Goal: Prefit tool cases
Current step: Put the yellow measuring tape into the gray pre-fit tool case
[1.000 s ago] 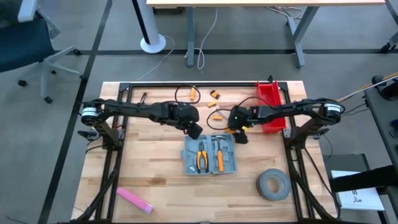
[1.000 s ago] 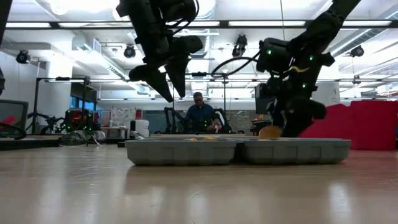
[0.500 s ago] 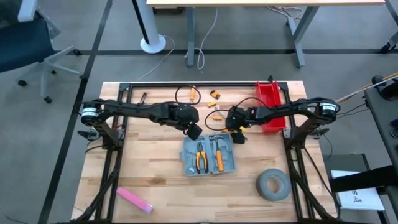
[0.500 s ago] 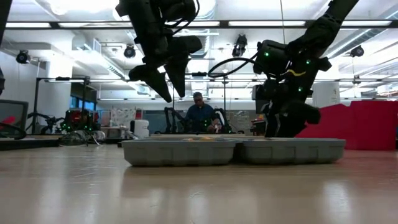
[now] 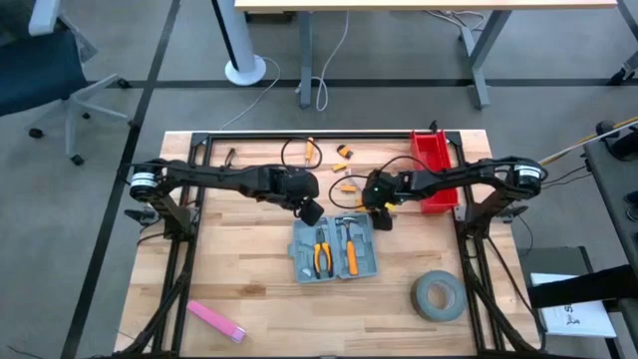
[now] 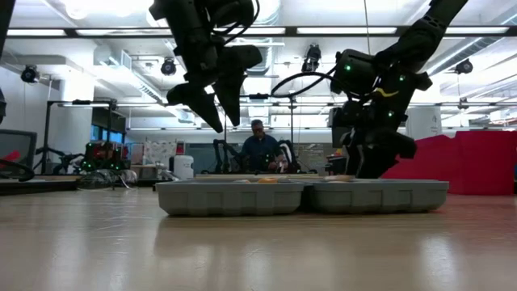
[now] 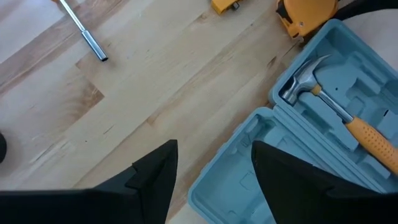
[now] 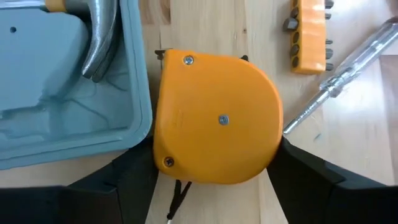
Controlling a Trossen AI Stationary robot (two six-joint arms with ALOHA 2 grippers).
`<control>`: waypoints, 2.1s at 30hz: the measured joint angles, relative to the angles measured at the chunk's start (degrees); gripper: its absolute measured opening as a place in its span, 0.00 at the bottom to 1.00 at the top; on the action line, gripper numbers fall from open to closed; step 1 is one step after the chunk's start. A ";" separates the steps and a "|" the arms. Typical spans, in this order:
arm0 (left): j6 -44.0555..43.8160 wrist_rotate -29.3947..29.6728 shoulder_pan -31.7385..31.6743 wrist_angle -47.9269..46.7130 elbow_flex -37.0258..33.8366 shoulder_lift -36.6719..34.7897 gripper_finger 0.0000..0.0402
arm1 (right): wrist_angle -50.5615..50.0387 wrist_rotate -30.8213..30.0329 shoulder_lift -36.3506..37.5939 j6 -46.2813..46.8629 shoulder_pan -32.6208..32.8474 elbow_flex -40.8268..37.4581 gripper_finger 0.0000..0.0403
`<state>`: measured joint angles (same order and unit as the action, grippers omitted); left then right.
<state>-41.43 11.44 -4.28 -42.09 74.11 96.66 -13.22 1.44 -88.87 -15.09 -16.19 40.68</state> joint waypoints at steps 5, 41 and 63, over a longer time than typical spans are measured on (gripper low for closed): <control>-0.04 0.00 0.41 0.04 0.02 -0.01 0.52 | -0.21 0.04 1.99 -0.33 0.29 -0.01 0.58; -4.09 -3.48 7.50 17.80 0.04 8.20 0.50 | -0.17 5.08 8.29 0.24 5.21 -0.01 0.00; -0.11 0.41 7.50 25.92 0.00 8.20 0.47 | -5.02 9.37 17.05 0.09 5.47 5.30 0.00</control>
<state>-41.54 11.85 3.22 -16.16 74.11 104.86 -18.24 10.80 -71.82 -15.00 -10.72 45.98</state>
